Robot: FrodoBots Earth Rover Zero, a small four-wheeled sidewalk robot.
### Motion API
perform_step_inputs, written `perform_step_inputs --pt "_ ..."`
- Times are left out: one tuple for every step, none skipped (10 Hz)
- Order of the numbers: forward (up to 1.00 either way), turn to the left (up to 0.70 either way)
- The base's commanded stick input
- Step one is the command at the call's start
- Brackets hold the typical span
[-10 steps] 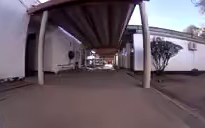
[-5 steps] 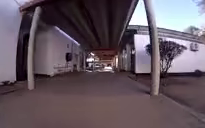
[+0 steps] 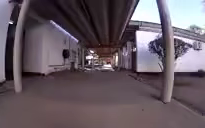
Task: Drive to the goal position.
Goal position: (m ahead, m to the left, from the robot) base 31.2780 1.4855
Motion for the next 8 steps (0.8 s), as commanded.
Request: perform_step_inputs --pt "0.95 0.01" --pt "0.95 0.01" --pt "0.95 0.01" --pt "0.95 0.01" --pt "0.95 0.01" --pt "0.95 0.01" --pt "0.95 0.01" --pt "0.95 0.01"
